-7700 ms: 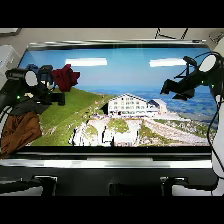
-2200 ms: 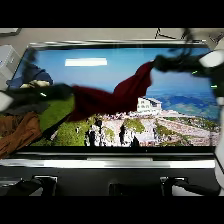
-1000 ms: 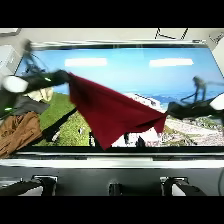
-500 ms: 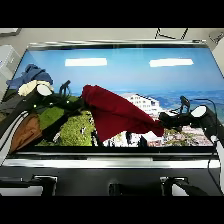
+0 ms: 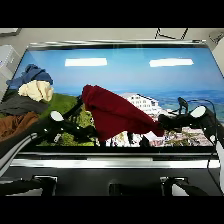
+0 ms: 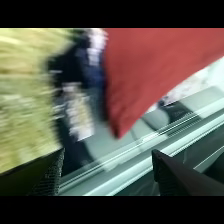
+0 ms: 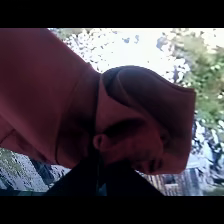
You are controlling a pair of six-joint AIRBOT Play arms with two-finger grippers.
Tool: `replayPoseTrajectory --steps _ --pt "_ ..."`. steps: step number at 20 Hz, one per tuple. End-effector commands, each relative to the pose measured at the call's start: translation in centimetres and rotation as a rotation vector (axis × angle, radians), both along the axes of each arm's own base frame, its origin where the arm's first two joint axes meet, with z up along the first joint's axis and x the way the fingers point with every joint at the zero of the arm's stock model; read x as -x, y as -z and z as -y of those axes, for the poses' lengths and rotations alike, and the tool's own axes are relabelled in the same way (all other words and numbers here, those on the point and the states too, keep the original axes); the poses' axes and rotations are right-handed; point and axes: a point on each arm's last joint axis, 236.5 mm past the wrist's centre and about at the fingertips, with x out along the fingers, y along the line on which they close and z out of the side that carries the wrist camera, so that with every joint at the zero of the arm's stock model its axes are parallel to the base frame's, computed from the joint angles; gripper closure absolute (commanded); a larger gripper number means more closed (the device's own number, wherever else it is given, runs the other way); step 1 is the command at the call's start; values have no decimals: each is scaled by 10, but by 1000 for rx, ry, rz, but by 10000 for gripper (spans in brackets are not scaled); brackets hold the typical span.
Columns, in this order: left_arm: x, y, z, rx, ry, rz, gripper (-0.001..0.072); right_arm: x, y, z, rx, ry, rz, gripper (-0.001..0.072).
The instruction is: Fold the clothes and pants, and hang the long-sleeved shirts on hangers.
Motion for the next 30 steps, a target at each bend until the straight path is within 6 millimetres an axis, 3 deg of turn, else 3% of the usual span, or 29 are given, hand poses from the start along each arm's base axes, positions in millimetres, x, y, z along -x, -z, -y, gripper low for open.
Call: replayPoseTrajectory --steps 1,3,4,5,6,8,9,10,12,13,14,15,16,17,18,19,21,23,25,28,30 --pt "-10 16 31 13 -121 67 133 5 0 -2 -7 -14 -20 679" --pt "-23 17 40 19 -193 96 276 7 0 -3 -11 -16 -26 679" --pt "-30 17 42 17 -233 109 392 7 0 -4 -15 -12 -26 679" --pt "-36 17 43 18 -266 118 596 5 -2 -6 -29 -5 -23 679" --pt "-41 13 44 24 -261 142 682 2 -5 -9 -43 1 -10 679" --pt "-67 -18 47 69 -236 263 685 -12 -21 -8 -32 -40 57 680" --pt "-87 -48 48 103 -213 379 685 -27 -40 -5 -14 -64 122 680" --pt "-112 -93 46 145 -200 520 685 -49 -71 -1 13 -93 222 680" --pt "-157 -210 31 231 -218 824 685 -100 -169 8 85 -119 497 680" --pt "-172 -285 16 270 -235 1006 685 -120 -232 13 125 -109 657 680" --pt "-177 -357 -1 295 -248 1187 685 -132 -309 17 170 -93 844 680" --pt "-171 -433 -21 321 -273 1360 685 -130 -388 19 212 -70 1036 679" --pt "-156 -502 -41 349 -306 1506 685 -116 -458 20 248 -46 1206 679" --pt "-135 -555 -58 360 -325 1631 684 -91 -525 19 282 -22 1372 679" --pt "-111 -599 -72 338 -329 1758 684 -62 -573 16 307 -6 1497 679" --pt "-88 -630 -81 310 -324 1858 684 -29 -612 11 324 6 1604 679" --pt "-42 -671 -92 283 -317 1999 683 27 -653 4 347 23 1732 679" --pt "-7 -694 -103 270 -338 2087 684 66 -668 2 407 26 1788 679" --pt "11 -705 -113 219 -356 2150 683 93 -678 4 455 42 1830 679" --pt "15 -704 -120 166 -368 2153 684 108 -683 5 484 52 1850 679" --pt "-4 -686 -122 89 -353 2101 684 93 -671 5 479 31 1799 679"
